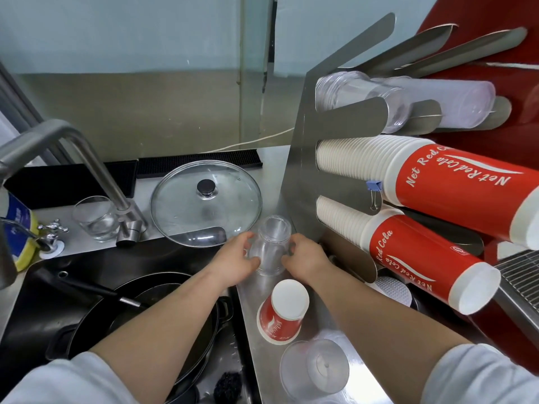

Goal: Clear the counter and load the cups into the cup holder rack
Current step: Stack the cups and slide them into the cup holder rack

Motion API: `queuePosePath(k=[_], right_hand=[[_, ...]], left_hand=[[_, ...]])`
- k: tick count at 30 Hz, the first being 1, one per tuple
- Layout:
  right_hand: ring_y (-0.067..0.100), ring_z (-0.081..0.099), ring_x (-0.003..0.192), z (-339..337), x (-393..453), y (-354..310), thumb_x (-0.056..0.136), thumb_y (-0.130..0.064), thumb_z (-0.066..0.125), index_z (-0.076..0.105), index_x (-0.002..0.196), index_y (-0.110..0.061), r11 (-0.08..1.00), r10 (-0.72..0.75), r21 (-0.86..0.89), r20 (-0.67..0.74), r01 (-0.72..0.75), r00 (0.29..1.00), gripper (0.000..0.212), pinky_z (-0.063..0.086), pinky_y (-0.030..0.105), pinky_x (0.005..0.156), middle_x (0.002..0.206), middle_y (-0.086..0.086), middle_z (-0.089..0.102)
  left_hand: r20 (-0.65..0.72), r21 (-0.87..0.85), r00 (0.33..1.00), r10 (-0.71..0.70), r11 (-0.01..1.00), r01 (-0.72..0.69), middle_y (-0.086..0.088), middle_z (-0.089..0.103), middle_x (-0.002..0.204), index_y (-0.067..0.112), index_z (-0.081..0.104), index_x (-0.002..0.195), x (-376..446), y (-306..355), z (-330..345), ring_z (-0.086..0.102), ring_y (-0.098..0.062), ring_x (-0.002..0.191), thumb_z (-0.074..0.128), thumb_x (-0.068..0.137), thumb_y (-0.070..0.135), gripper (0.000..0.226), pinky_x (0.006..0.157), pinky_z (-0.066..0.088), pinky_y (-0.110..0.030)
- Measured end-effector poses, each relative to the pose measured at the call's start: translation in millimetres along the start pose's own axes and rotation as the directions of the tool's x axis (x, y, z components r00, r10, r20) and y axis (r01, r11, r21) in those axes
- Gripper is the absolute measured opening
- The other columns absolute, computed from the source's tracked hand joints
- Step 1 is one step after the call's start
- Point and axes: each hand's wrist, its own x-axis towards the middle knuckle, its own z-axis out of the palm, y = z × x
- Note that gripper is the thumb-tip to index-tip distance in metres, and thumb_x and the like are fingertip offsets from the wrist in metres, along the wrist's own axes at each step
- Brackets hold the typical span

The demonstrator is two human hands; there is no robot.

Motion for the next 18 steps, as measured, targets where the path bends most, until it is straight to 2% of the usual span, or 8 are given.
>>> queuePosePath(k=[6, 12, 15, 18], right_hand=[[0.031, 0.060, 0.109, -2, -5, -4, 0.088, -0.024, 0.056, 0.054, 0.116, -0.011, 1.000, 0.010, 0.015, 0.018, -0.011, 1.000, 0.032, 0.046, 0.034, 0.091, 0.116, 0.012, 0.064], [0.032, 0.060, 0.108, -7, -12, -6, 0.086, -0.029, 0.057, 0.053, 0.116, -0.007, 0.999, 0.045, 0.004, 0.019, -0.045, 0.999, 0.038, 0.049, 0.035, 0.091, 0.114, 0.014, 0.065], [0.031, 0.059, 0.113, -14, -19, -6, 0.088, -0.033, 0.055, 0.051, 0.125, -0.007, 0.999, 0.041, 0.005, 0.041, -0.042, 0.998, 0.045, 0.047, 0.037, 0.096, 0.118, 0.013, 0.064], [0.031, 0.054, 0.121, -23, -32, -8, 0.091, -0.034, 0.054, 0.051, 0.129, -0.005, 0.999, 0.032, 0.001, 0.073, -0.032, 0.997, 0.048, 0.043, 0.039, 0.103, 0.131, 0.015, 0.058]], left_hand=[[0.017, 0.042, 1.000, 0.006, 0.999, -0.007, -0.006, 0.050, 0.131, 0.023, 0.042, 0.141, -4, 1, -7, 0.054, -0.017, 0.107, 0.065, 0.084, 0.021, 0.062, 0.099, 0.043, -0.029], [-0.004, 0.094, 1.000, -0.008, 0.996, 0.009, -0.005, 0.050, 0.136, 0.022, 0.038, 0.144, -8, 3, -13, 0.055, -0.018, 0.112, 0.065, 0.085, 0.023, 0.065, 0.090, 0.040, -0.022], [-0.008, 0.197, 0.999, -0.038, 0.980, 0.038, -0.007, 0.052, 0.134, 0.020, 0.040, 0.143, -14, 5, -21, 0.054, -0.021, 0.118, 0.062, 0.085, 0.025, 0.062, 0.092, 0.039, -0.023], [0.035, 0.324, 0.994, -0.106, 0.942, 0.089, -0.003, 0.058, 0.129, 0.023, 0.050, 0.134, -21, 5, -34, 0.055, -0.020, 0.117, 0.061, 0.084, 0.035, 0.052, 0.092, 0.041, -0.024]])
